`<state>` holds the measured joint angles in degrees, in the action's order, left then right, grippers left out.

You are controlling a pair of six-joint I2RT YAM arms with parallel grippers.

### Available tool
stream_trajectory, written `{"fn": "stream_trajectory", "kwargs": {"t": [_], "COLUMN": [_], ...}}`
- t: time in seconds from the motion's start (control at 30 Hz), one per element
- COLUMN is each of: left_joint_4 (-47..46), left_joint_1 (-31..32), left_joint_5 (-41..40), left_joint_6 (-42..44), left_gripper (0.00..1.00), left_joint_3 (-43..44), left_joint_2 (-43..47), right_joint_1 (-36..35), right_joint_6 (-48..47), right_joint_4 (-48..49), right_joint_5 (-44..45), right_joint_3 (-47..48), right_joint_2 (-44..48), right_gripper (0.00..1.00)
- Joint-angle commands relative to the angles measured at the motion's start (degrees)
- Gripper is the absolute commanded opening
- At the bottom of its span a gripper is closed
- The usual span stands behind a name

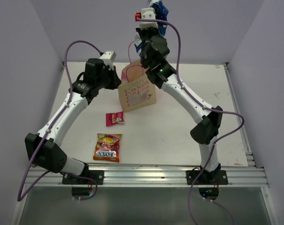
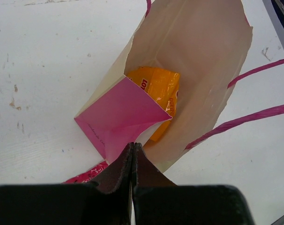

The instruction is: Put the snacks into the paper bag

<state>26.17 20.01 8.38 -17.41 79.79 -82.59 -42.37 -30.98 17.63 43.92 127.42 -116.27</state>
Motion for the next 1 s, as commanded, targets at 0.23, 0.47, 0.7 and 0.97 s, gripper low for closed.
{"fn": "stream_trajectory", "kwargs": {"t": [0.23,0.47,0.7,0.97], "left_joint_4": [0.1,0.11,-0.16,0.28], "left_joint_1": [-0.32,-0.32,-0.32,-0.32], "left_joint_5": [1.64,1.99,2.08,0.67], "left_joint_6": [-0.08,-0.08,-0.17,0.18], "left_gripper": [0.0,0.0,0.0,0.0], "left_joint_3": [-0.69,-0.95,-1.04,-0.95], "left_joint_2": [1.99,1.99,2.08,2.17], "right_joint_1": [-1.57,-2.37,-2.45,-4.38], "right_joint_6": [6.37,7.78,7.86,7.96], "right_joint_4": [8.47,5.59,2.33,1.97], "right_joint_5": [-1.91,-2.79,-4.81,-4.63], "right_joint_3": [-9.37,-1.66,10.84,1.98], "right_joint_2": [2.63,-3.33,-9.67,-6.0], "right_gripper": [0.0,0.0,0.0,0.0]}}
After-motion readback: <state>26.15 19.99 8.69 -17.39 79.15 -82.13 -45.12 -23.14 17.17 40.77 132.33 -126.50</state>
